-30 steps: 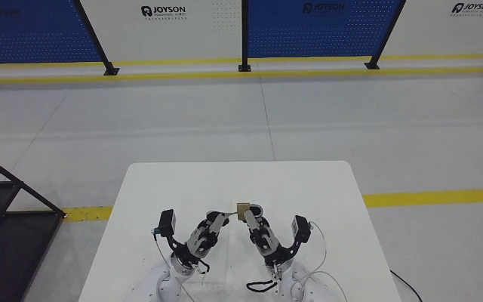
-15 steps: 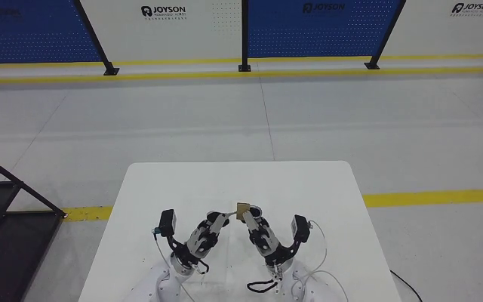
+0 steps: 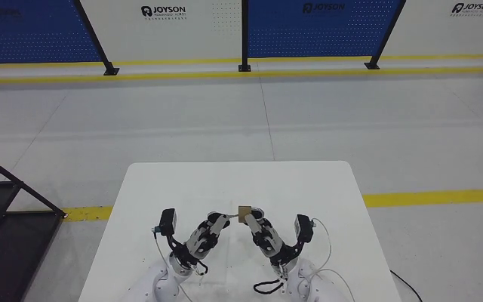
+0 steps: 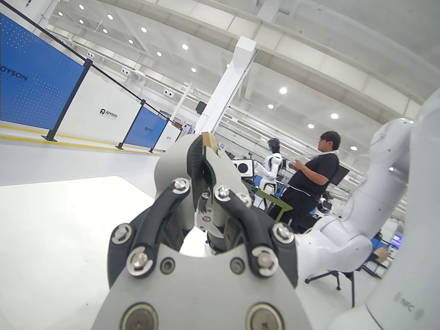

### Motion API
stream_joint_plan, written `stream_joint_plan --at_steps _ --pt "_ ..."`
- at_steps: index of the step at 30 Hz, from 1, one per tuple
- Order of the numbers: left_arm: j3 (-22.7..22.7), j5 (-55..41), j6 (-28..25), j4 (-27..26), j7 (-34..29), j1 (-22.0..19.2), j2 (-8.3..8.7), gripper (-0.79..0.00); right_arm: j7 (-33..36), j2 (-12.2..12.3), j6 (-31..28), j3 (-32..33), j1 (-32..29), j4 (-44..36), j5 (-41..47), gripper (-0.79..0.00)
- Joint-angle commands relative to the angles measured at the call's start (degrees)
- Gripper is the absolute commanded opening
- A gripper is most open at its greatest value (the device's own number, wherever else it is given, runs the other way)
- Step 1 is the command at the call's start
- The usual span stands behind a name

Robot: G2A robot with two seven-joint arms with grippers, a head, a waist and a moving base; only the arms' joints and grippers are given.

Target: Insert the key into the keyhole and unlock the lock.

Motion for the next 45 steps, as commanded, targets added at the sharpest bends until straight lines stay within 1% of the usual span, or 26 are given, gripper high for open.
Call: stream_joint_plan --at_steps 1,13,22,29,42,43,44,45 --pt "0.3 -0.8 0.0 -0.2 -0.3 -0.1 0.4 -0.785 0.1 0.1 -0.3 0.1 0.0 0.0 -0.1 -0.785" --pt "3.0 -7.7 0.0 -1.3 -4.5 -1.4 3.27 -0.785 -0.6 0.9 -1.2 0.0 0.2 -0.4 -3.4 -0.785" --pt "4.4 -9.4 0.0 -1.5 -6.1 -2.2 4.93 -0.785 -2.0 1.3 -1.2 -0.6 0.3 -0.3 -4.8 -0.785" --pt "5.3 -7.9 0.0 -1.1 -5.5 -2.8 5.52 -0.785 -1.8 1.4 -1.0 -0.8 0.3 -0.2 -5.2 -0.785" --pt "6.4 -5.7 0.0 -0.1 -2.7 -3.4 5.76 -0.785 -0.2 1.6 -0.3 -1.1 0.6 -0.3 -4.4 -0.785" --pt "6.5 -5.7 0.0 -0.1 -2.5 -3.3 5.77 -0.613 -0.1 1.6 -0.3 -1.1 0.6 -0.3 -4.2 -0.785" --pt "6.5 -5.7 0.0 -0.1 -2.3 -3.4 5.79 -0.465 0.0 1.6 -0.2 -1.1 0.6 -0.3 -4.0 -0.785" --pt "6.5 -5.7 0.0 0.0 -2.1 -3.4 5.81 -0.406 0.0 1.6 -0.2 -1.1 0.6 -0.3 -3.8 -0.785"
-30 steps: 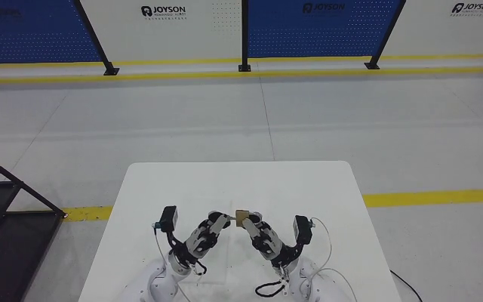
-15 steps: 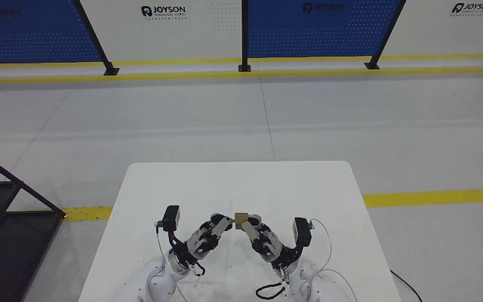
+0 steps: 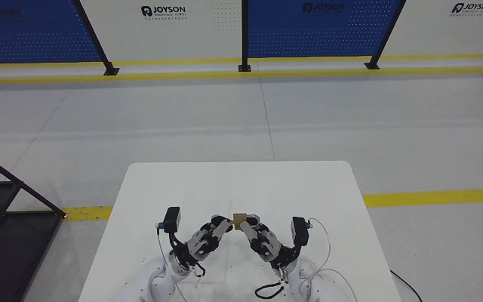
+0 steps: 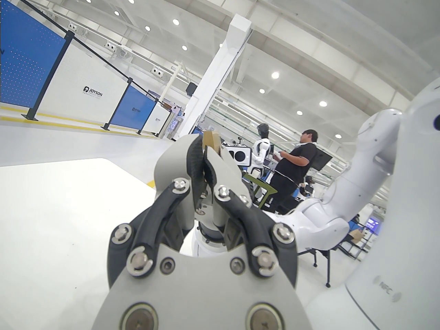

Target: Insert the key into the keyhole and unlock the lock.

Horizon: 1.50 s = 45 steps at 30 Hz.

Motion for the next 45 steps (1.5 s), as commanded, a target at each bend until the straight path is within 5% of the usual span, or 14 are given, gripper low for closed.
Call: stream_joint_plan --at_steps 1,3,4,5,9,14,19,32,45 --pt "0.0 0.0 0.0 0.0 0.3 0.0 0.05 -0.317 0.2 0.0 0.0 0.1 0.0 0.0 0.3 -0.785" --pt "0.1 0.1 0.0 0.0 0.6 0.0 0.1 -0.311 0.3 0.1 0.1 0.1 0.0 0.0 0.6 -0.785" --pt "0.1 0.0 0.0 0.0 0.8 0.0 0.13 -0.206 0.3 0.1 0.1 0.1 0.0 -0.1 0.8 -0.785" --pt "0.0 -0.1 0.0 0.0 1.1 0.0 0.15 -0.185 0.4 0.1 0.1 0.2 0.0 -0.1 0.9 -0.785" --pt "-0.4 0.0 0.0 0.2 2.1 0.2 0.32 -0.2 0.9 0.2 0.2 0.5 0.1 0.0 1.7 -0.785" --pt "-0.2 0.0 0.0 0.5 1.5 0.7 0.92 -0.363 5.2 0.6 0.8 1.3 0.3 0.6 3.2 -0.785" --pt "-0.1 -0.8 0.0 0.8 0.2 0.8 2.12 -0.434 14.9 1.4 0.2 2.8 0.9 0.4 9.2 -0.785" --pt "3.2 -7.4 0.0 2.5 -5.4 -1.3 4.88 -0.48 32.1 3.5 -0.9 4.6 0.8 -3.1 22.5 -0.785" --pt "6.2 -9.6 0.0 4.0 -7.0 -3.8 5.73 -0.533 36.7 3.9 1.4 3.6 0.6 -4.9 24.2 -0.785"
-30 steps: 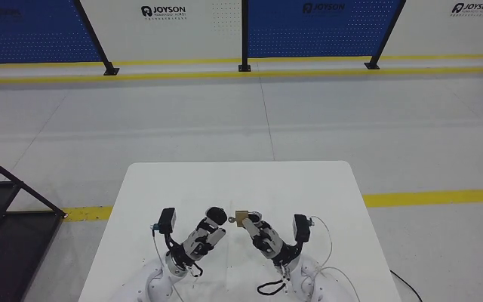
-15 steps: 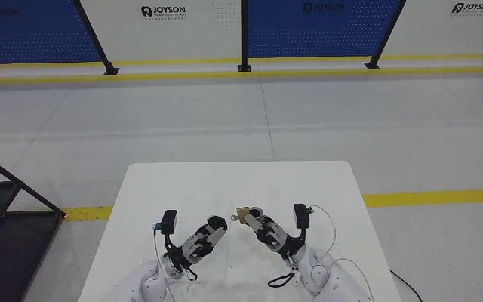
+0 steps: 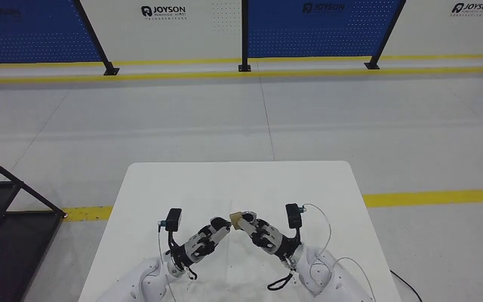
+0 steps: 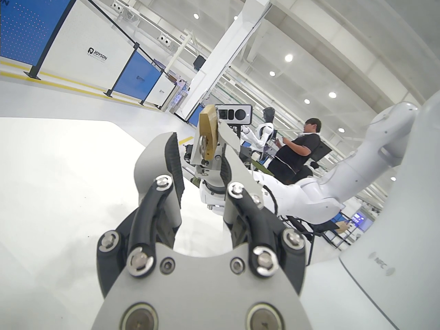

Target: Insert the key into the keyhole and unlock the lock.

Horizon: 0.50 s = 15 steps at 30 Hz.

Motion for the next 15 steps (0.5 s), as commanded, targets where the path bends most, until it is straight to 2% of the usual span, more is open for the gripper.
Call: stream_joint_plan --at_steps 1,6,7,11,15 --pt "0.2 0.0 0.0 0.1 0.2 -0.1 0.07 -0.536 0.0 0.0 0.1 -0.1 0.0 -0.1 0.0 -0.785" --pt "0.8 0.6 0.0 0.4 0.8 -0.5 0.2 -0.628 0.1 0.1 0.5 -0.3 0.0 -0.2 -0.2 -0.785" --pt "0.8 0.8 0.0 0.5 0.9 -0.5 0.22 -0.671 0.0 0.1 0.5 -0.4 0.0 -0.2 -0.2 -0.785" --pt "1.1 1.3 0.0 0.7 1.6 -0.7 0.26 -0.68 -0.2 0.1 0.6 -0.5 -0.1 -0.2 -0.4 -0.785" --pt "1.2 1.8 0.0 0.8 2.2 -0.8 0.3 -0.77 -0.4 0.2 0.6 -0.5 -0.1 -0.2 -0.5 -0.785"
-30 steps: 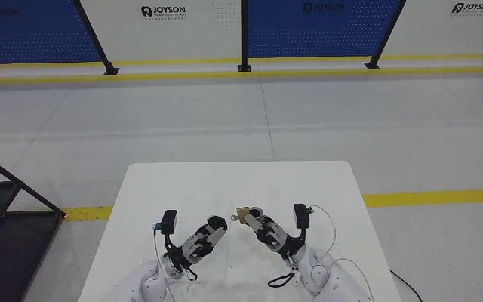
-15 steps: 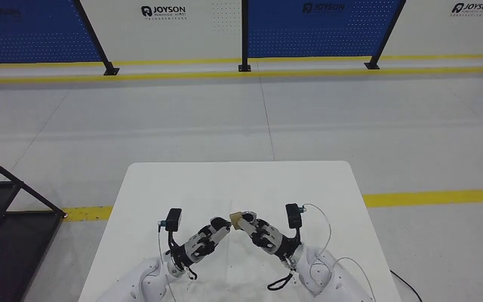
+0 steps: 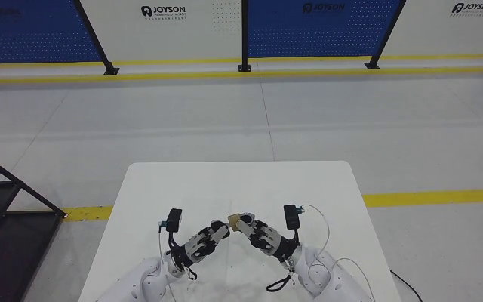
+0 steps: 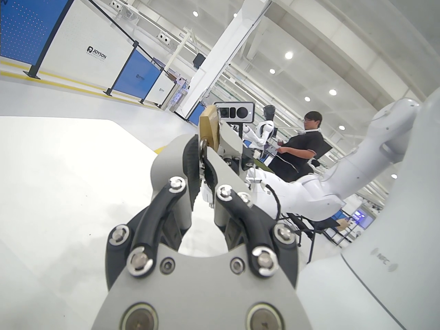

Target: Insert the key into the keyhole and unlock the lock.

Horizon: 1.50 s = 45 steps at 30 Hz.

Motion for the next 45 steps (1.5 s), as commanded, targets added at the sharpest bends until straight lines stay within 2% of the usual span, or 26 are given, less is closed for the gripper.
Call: stream_joint_plan --at_steps 1,15,26,37,45 --pt "0.1 0.2 0.0 0.1 0.3 -0.1 0.0 -0.785 -0.1 0.0 0.1 0.0 0.0 0.0 -0.1 -0.785" --pt "-1.4 5.3 0.1 1.7 3.0 -0.1 -0.98 -0.785 -0.4 0.1 2.0 -0.3 -0.5 -0.6 0.6 -0.785" --pt "-2.5 9.8 2.6 1.5 4.7 0.5 -2.07 -0.785 0.0 0.4 4.1 0.0 -1.6 -2.0 0.7 -0.785" --pt "-3.8 17.0 6.6 0.8 9.0 1.7 -2.9 -0.785 1.1 0.7 6.1 0.1 -2.1 -3.0 2.1 -0.785" --pt "-4.2 23.6 12.1 0.3 13.6 2.4 -3.53 -0.785 1.8 0.8 7.4 0.0 -2.1 -3.4 3.4 -0.785"
